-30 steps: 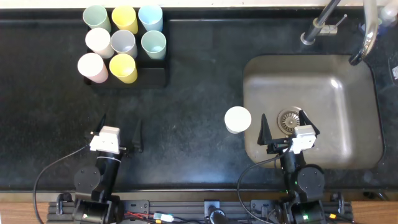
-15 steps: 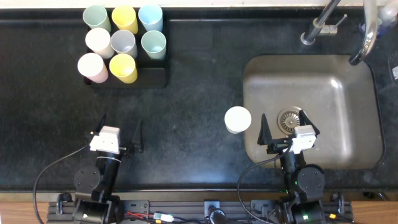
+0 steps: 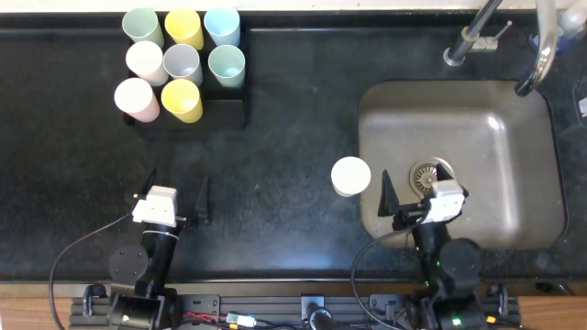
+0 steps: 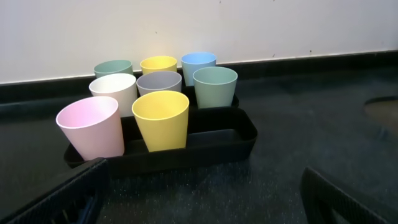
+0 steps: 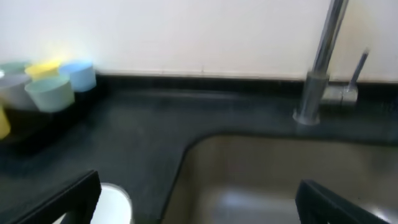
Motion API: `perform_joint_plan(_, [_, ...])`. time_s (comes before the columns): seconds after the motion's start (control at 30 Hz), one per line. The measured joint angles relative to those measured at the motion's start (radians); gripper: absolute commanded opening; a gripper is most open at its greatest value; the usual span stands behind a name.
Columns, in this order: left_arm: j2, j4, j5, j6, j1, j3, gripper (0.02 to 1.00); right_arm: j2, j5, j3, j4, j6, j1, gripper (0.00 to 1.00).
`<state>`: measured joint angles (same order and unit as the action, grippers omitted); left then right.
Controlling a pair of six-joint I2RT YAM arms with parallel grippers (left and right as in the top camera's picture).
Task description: Store Cups
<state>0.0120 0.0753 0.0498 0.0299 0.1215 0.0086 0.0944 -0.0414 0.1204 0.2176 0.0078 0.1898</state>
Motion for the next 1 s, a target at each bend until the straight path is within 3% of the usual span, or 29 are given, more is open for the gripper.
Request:
perform_joint_plan(0.17, [0.0, 0.0, 0.0, 0.0, 0.0, 0.0, 1.0, 0.219, 0.029, 0.389, 0.262, 0.008, 0.0, 0.998])
perform_joint_plan(0.43, [0.0, 0.0, 0.0, 0.0, 0.0, 0.0, 1.0, 0.667, 0.137, 1.019, 0.922, 0.017, 0.0, 0.996])
perform_joint_plan(0.67, [-0.001, 0.0, 0.0, 0.0, 0.0, 0.0, 1.0, 1.059, 0.264, 1.162, 1.177, 0.018, 0.0, 0.998])
perform_joint_plan(1.0, [-0.001, 0.0, 0.001, 0.0, 0.0, 0.0, 1.0, 1.35, 0.251, 1.164, 1.2, 0.019, 0.0, 1.0])
